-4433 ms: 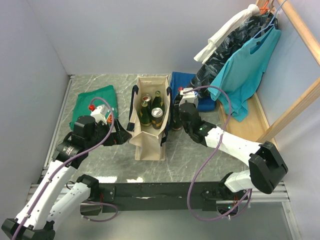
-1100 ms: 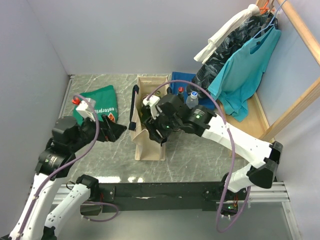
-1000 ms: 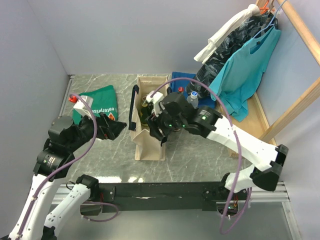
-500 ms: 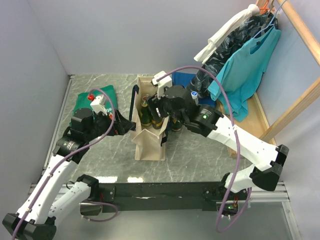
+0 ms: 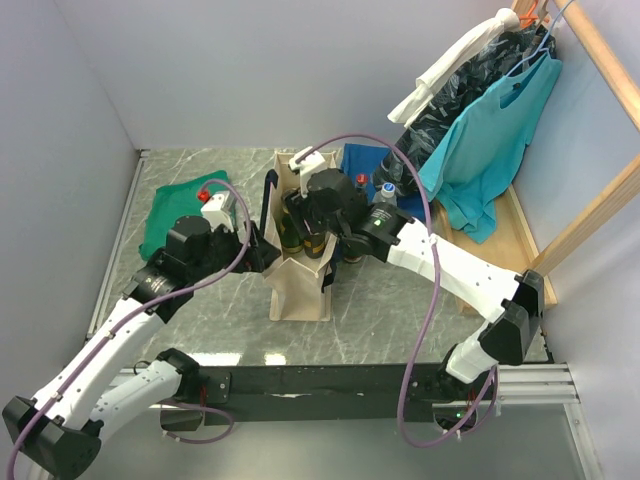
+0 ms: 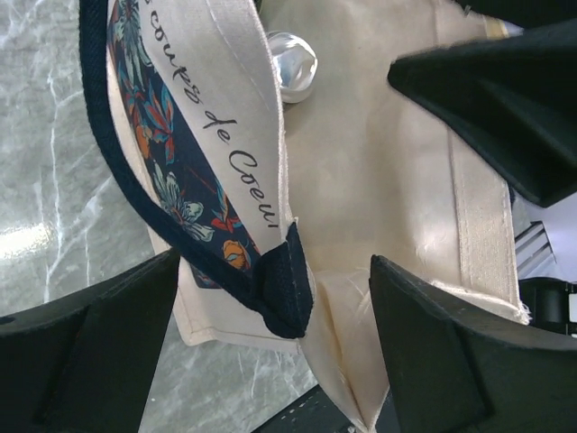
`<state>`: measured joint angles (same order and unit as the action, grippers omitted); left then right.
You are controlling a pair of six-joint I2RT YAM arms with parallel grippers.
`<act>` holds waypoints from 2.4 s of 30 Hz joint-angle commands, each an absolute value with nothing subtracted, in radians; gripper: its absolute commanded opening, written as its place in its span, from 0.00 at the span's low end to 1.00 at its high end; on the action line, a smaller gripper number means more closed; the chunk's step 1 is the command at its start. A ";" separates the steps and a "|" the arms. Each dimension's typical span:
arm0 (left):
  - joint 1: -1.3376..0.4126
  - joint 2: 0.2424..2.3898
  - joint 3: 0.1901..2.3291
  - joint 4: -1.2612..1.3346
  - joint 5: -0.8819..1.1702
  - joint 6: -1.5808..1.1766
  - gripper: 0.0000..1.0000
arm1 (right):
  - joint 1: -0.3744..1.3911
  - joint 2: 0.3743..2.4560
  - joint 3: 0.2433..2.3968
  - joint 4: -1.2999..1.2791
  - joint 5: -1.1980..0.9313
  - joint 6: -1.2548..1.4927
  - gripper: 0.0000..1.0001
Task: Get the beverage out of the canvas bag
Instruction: Take out the drink from the canvas bag.
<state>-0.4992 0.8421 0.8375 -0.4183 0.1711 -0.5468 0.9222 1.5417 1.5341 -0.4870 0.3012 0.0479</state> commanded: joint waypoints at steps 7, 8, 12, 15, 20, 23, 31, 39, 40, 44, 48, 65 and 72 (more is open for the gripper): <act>-0.517 0.830 0.828 -0.469 0.106 -0.540 0.65 | 0.920 1.562 1.502 -0.512 0.232 0.112 0.69; -0.517 0.828 0.827 -0.480 0.107 -0.540 0.62 | 0.920 1.560 1.499 -0.518 0.230 0.123 0.69; -0.518 0.822 0.821 -0.509 0.115 -0.538 0.50 | 0.920 1.560 1.480 -0.555 0.221 0.143 0.68; -0.518 0.816 0.822 -0.534 0.117 -0.537 0.43 | 0.920 1.551 1.465 -0.575 0.219 0.163 0.68; -0.518 0.815 0.818 -0.549 0.136 -0.535 0.43 | 0.922 1.525 1.417 -0.560 0.212 0.196 0.68; -0.526 0.821 0.804 -0.535 0.178 -0.535 0.41 | 0.920 1.539 1.420 -0.568 0.239 0.209 0.68; -0.578 0.839 0.776 -0.515 0.152 -0.546 0.55 | 0.911 1.626 1.580 -0.604 0.290 0.181 0.69; -0.647 0.772 0.788 -0.580 -0.038 -0.609 0.59 | 0.830 1.782 1.808 -0.732 0.209 0.179 0.69; -0.659 0.749 0.790 -0.592 -0.081 -0.623 0.58 | 0.819 1.796 1.821 -0.741 0.203 0.183 0.69; -0.721 0.704 0.795 -0.624 -0.182 -0.664 0.56 | 0.813 1.789 1.807 -0.759 0.176 0.195 0.68; -0.768 0.681 0.798 -0.649 -0.241 -0.693 0.61 | 0.810 1.776 1.770 -0.758 0.152 0.199 0.69; -0.782 0.730 0.799 -0.623 -0.178 -0.661 0.62 | 0.755 1.821 1.687 -0.710 0.179 0.066 0.79; -0.782 0.742 0.801 -0.624 -0.179 -0.660 0.64 | 0.700 1.821 1.669 -0.664 0.082 0.037 0.80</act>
